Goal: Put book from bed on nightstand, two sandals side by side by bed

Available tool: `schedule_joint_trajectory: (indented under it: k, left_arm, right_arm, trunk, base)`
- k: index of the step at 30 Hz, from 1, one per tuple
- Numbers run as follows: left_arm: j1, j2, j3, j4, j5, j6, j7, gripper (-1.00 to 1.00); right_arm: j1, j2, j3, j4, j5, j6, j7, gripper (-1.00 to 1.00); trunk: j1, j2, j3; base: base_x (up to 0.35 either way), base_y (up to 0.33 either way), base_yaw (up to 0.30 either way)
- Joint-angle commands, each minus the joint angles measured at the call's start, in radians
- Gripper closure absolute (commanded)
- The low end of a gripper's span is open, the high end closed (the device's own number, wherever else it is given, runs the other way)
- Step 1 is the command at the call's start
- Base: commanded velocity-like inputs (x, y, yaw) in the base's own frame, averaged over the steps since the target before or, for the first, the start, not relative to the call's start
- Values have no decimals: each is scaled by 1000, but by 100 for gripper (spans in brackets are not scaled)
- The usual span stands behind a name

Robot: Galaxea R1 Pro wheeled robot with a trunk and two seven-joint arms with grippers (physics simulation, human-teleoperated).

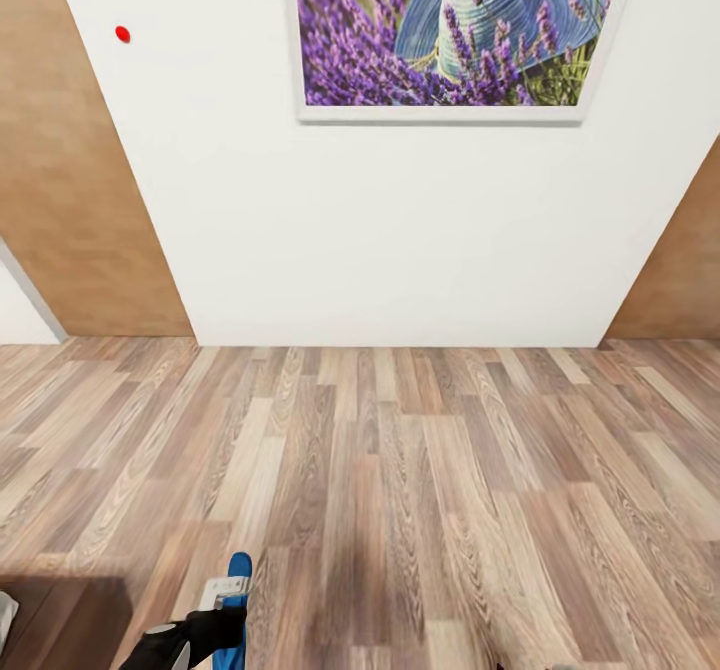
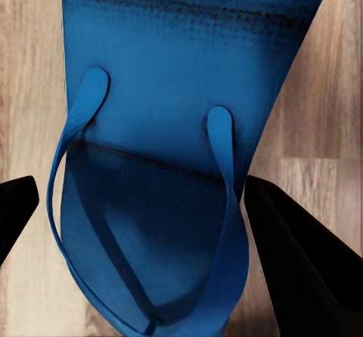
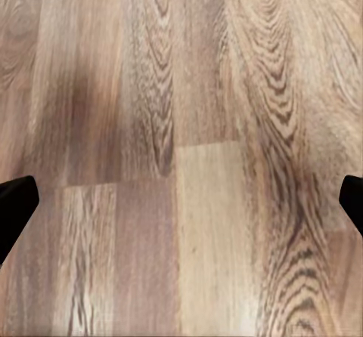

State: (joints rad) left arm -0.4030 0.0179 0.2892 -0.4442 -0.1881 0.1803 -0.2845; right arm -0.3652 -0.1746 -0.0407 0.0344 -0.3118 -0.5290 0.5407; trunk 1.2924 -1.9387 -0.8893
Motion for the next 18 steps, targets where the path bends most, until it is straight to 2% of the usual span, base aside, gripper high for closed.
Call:
schedule_joint_trajectory:
  k: [1, 18]
  left_arm:
    - [0, -1, 8, -2, -10, 5, -8, 100]
    - [0, -1, 8, -2, -10, 5, -8, 100]
  right_arm:
    - [-1, 0, -4, 3, -7, -2, 10, -100]
    - [-1, 0, -4, 4, -6, -2, 10, -100]
  trunk:
    - [0, 0, -1]
    - [0, 0, -1]
  base:
    - [311, -77, 0]
    - [311, -67, 0]
